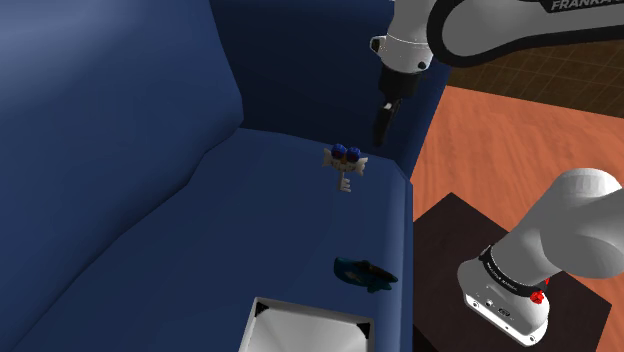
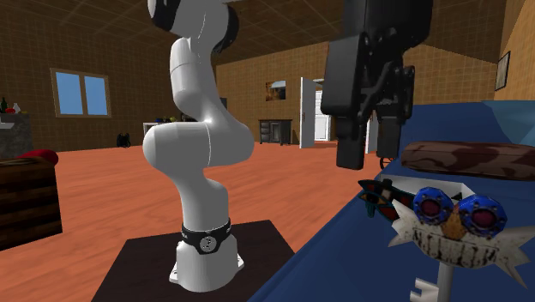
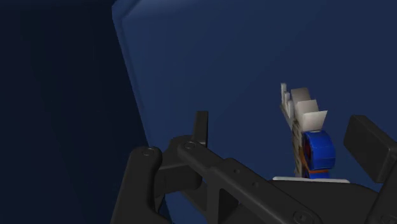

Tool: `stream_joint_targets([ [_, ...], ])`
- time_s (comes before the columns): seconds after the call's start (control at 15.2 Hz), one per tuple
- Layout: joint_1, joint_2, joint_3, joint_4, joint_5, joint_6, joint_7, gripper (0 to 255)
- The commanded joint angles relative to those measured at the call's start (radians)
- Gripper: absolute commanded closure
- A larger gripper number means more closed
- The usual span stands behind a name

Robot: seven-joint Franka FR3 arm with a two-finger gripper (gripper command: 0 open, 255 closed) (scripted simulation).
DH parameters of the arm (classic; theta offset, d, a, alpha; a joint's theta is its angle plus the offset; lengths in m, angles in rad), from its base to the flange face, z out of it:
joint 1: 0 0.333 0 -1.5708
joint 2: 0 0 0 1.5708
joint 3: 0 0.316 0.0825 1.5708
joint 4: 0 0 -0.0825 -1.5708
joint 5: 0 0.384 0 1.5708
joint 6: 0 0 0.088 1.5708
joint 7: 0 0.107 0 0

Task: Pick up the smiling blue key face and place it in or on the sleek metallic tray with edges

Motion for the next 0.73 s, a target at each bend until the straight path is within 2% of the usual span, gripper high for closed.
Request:
stream_joint_targets([
  [0.0, 0.023, 0.049, 0.013, 0.029, 0.014, 0.042, -0.03, 0],
  [0.26, 0.064, 0.124, 0.039, 0.078, 0.039, 0.104, -0.079, 0],
  [0.66, 0.065, 0.146, 0.046, 0.017, 0.04, 0.188, -0.077, 0],
])
